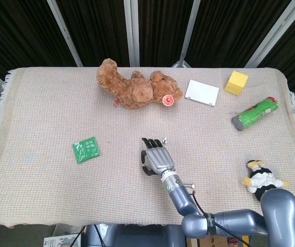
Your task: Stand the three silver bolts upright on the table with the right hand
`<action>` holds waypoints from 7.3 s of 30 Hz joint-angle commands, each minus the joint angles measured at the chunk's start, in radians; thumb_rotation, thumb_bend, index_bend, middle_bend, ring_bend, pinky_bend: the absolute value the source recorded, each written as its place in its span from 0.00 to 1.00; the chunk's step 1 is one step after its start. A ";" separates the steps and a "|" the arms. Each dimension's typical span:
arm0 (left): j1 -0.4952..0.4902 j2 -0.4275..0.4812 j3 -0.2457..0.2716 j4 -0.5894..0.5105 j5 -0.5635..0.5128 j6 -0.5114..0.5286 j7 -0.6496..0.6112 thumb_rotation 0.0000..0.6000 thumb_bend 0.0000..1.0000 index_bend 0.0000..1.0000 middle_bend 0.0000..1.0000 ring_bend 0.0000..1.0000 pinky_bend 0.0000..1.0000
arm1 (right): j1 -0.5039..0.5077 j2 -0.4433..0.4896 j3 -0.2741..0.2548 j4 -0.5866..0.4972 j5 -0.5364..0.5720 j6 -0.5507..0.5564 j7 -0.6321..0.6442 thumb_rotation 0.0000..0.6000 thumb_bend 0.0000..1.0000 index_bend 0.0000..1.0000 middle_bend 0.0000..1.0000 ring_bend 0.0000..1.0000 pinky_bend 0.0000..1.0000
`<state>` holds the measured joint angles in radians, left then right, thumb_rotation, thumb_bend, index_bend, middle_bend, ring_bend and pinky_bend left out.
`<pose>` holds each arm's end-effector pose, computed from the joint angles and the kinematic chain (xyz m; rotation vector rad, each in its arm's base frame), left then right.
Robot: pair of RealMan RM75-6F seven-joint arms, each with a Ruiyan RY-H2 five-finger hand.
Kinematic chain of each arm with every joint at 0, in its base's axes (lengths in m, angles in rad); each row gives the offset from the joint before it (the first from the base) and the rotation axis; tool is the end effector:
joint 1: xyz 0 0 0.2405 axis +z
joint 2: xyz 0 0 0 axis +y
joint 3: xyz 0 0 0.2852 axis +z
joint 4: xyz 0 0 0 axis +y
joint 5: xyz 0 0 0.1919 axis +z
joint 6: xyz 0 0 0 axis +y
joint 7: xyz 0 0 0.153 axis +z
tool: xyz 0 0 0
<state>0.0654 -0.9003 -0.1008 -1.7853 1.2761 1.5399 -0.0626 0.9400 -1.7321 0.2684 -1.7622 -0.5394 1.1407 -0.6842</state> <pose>-0.3502 0.1433 0.2731 -1.0521 -0.9806 -0.7712 -0.0685 -0.3336 -0.0581 1.8396 -1.2963 0.8706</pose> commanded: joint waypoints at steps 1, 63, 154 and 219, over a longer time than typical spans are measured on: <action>0.000 0.000 0.000 0.000 0.000 0.001 0.001 1.00 0.08 0.03 0.03 0.00 0.06 | 0.000 0.002 -0.001 -0.001 0.001 -0.001 0.002 1.00 0.40 0.62 0.00 0.00 0.05; -0.007 -0.006 -0.006 -0.006 -0.011 -0.001 0.022 1.00 0.08 0.03 0.03 0.00 0.06 | -0.007 0.052 -0.026 -0.019 -0.009 -0.025 0.068 1.00 0.40 0.53 0.00 0.00 0.05; -0.011 -0.011 -0.001 -0.019 -0.009 -0.001 0.049 1.00 0.08 0.03 0.03 0.00 0.06 | -0.450 0.189 -0.304 -0.089 -0.471 0.136 0.229 1.00 0.32 0.49 0.00 0.00 0.04; -0.011 -0.012 -0.003 -0.020 -0.013 0.002 0.054 1.00 0.08 0.03 0.03 0.00 0.06 | -0.563 0.080 -0.244 -0.022 -0.506 0.142 0.088 1.00 0.33 0.55 0.00 0.00 0.04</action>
<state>0.0543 -0.9118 -0.1038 -1.8052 1.2632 1.5416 -0.0086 0.3773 -1.6516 0.0245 -1.7840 -1.0453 1.2832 -0.5968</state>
